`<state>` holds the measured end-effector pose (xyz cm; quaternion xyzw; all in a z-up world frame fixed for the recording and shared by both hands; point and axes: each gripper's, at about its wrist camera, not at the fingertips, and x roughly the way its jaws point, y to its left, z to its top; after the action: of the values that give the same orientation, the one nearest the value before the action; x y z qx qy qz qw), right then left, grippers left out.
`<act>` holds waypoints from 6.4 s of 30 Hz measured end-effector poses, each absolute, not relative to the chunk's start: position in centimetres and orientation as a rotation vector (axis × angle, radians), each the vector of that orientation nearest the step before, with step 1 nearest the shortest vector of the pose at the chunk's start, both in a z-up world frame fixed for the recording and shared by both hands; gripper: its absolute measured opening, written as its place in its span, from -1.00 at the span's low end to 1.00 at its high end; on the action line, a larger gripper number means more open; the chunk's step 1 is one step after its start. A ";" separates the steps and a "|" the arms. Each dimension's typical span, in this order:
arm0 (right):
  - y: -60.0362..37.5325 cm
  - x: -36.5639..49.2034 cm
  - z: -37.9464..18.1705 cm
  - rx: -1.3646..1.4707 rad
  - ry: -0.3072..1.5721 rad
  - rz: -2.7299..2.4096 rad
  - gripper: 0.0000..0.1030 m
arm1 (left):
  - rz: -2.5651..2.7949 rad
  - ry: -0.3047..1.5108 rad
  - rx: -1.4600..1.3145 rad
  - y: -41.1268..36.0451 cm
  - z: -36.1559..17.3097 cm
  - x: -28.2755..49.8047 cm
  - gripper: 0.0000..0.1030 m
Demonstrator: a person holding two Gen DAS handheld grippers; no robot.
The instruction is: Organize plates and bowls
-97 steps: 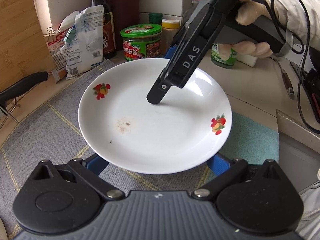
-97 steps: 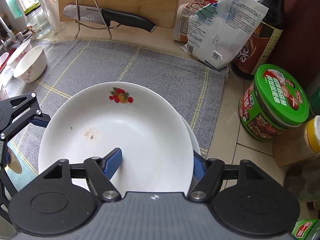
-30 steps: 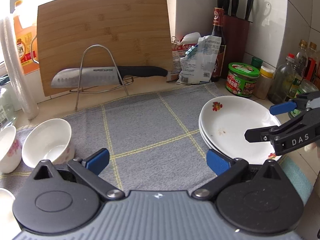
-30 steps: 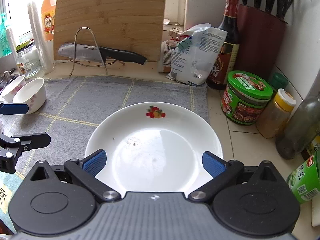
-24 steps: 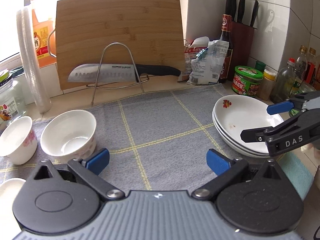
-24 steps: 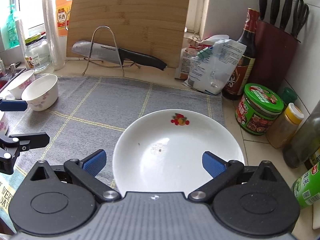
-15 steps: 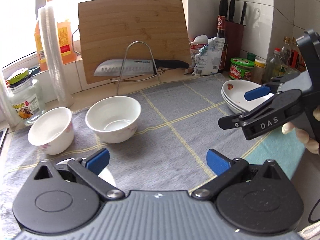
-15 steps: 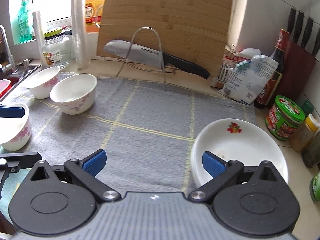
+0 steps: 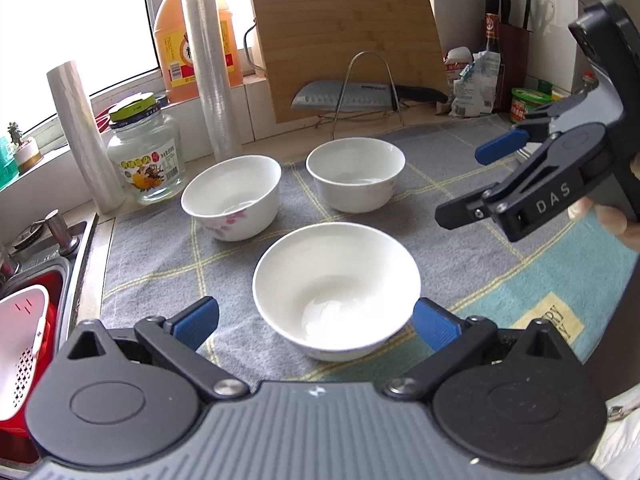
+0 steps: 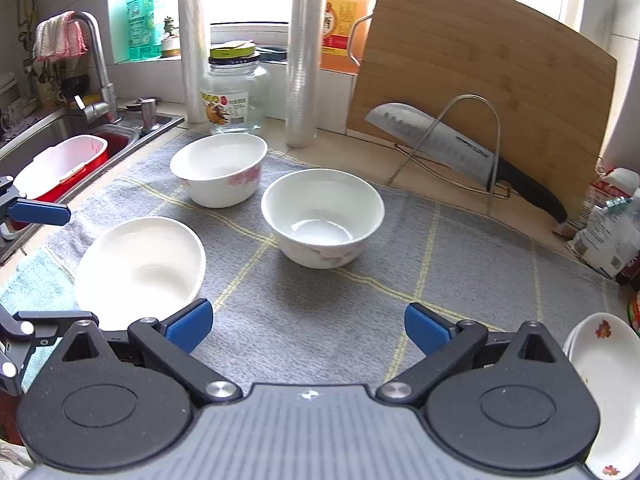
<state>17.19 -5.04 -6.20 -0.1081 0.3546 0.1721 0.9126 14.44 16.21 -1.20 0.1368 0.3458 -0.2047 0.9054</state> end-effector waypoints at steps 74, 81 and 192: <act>-2.4 19.5 -6.3 -0.162 0.885 0.600 0.59 | -0.743 0.662 0.430 11.4 -2.9 16.5 0.76; -6.2 18.8 -6.1 -0.138 0.883 0.530 0.59 | -0.810 0.648 0.440 8.0 -3.0 17.0 0.76; -10.3 20.7 -7.3 -0.284 0.684 0.426 1.00 | -0.546 0.763 0.268 8.3 0.7 30.8 0.96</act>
<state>20.74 -10.31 -7.26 -0.1376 0.3317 0.2066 0.9101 30.84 8.31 0.66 0.1288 0.3666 -0.2624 0.8833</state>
